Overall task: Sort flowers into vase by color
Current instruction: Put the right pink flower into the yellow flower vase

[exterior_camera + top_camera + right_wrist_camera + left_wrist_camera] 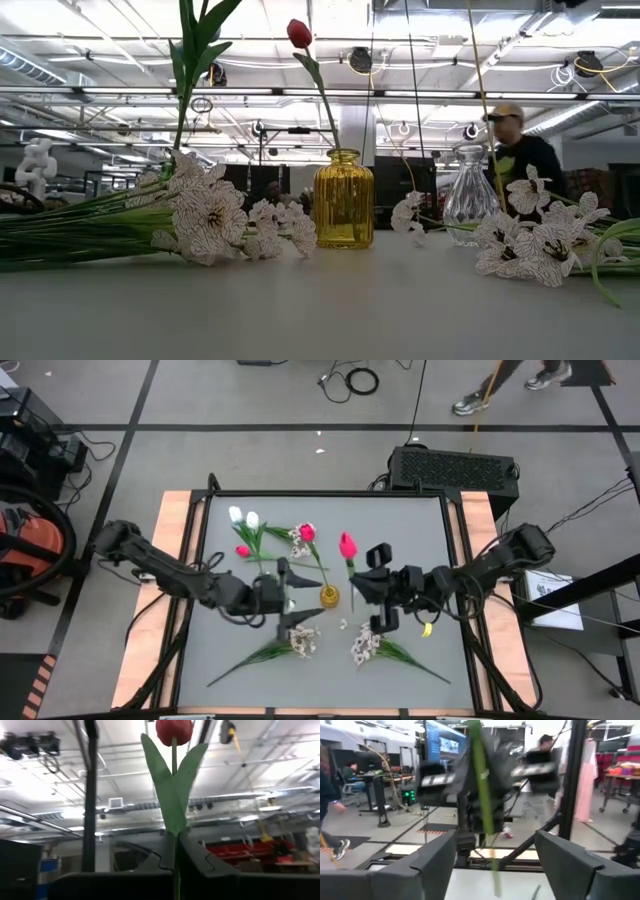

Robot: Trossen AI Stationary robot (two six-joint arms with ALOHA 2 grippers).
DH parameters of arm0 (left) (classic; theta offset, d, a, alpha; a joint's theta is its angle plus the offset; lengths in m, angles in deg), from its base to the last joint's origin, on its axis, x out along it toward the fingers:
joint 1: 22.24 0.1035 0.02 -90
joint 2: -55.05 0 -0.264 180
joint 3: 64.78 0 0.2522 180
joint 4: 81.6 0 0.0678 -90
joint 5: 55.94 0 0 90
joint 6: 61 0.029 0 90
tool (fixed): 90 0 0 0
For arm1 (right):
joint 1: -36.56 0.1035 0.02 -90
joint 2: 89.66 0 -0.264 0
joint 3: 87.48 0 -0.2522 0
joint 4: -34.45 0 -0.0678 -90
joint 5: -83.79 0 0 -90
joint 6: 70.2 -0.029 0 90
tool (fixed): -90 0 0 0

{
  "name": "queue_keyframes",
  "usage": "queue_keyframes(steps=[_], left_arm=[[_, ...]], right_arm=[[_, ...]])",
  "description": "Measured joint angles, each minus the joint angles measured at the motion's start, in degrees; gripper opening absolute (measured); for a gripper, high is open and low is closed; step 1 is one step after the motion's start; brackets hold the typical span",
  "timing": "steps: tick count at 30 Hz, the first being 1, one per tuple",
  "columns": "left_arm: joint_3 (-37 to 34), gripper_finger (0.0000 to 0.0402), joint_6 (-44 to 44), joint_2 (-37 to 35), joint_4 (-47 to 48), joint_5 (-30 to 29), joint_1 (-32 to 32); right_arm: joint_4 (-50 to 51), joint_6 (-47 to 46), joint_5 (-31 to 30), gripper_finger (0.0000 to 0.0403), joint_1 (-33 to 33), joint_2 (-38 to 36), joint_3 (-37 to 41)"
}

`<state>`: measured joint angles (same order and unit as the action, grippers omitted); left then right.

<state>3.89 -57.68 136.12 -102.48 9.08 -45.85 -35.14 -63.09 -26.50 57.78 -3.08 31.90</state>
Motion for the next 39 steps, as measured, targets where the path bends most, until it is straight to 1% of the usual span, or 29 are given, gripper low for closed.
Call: queue_keyframes(steps=[3,6,9,12,17,22,26,30,31,32,35,37,39], left_arm=[[0.0,0.0305,-1.0,2.6,-1.5,1.0,1.4],[0.0,0.0321,-2.0,4.1,-2.0,2.8,2.1],[0.0,0.0322,-2.0,4.7,-2.3,4.7,2.4],[0.0,0.0307,-3.0,4.7,-2.4,7.0,2.4],[0.0,0.0257,-3.3,4.7,-2.2,8.3,2.5],[0.0,0.0188,-3.4,4.7,-2.1,8.3,2.7],[0.0,0.0121,-3.0,4.7,-2.0,8.3,2.6],[0.0,0.0035,-1.3,4.7,-1.8,8.3,2.7],[0.0,0.002,-1.2,4.7,-1.5,8.3,2.7],[0.0,0.0013,-1.1,4.7,-1.0,8.3,2.7],[0.0,0.0013,-1.5,3.6,3.0,8.2,2.7],[0.0,0.0012,-2.1,2.1,6.9,7.0,2.7],[0.0,0.0008,-3.4,-0.3,11.6,5.8,2.8]], right_arm=[[1.7,0.4,2.9,0.0,0.3,1.8,-3.9],[5.8,2.2,3.8,0.0,0.3,3.7,-7.2],[8.6,3.6,4.0,0.0,0.4,4.9,-9.7],[9.4,5.2,4.0,0.0,0.4,6.3,-11.4],[9.7,6.0,4.0,0.0,0.1,8.5,-12.9],[9.7,6.1,4.0,0.0,-0.6,9.4,-13.6],[9.9,6.1,3.9,0.0,-0.6,9.4,-13.6],[10.3,6.0,3.8,0.0004,-0.6,9.4,-13.6],[10.8,5.7,3.2,0.0007,-0.6,9.4,-13.6],[11.5,5.1,2.0,0.0011,-0.6,9.3,-13.6],[14.8,4.0,-2.2,0.0029,-0.3,9.1,-13.6],[20.1,3.7,-4.3,0.0047,0.0,7.9,-13.6],[26.2,2.2,-4.9,0.0071,0.1,6.5,-13.6]])
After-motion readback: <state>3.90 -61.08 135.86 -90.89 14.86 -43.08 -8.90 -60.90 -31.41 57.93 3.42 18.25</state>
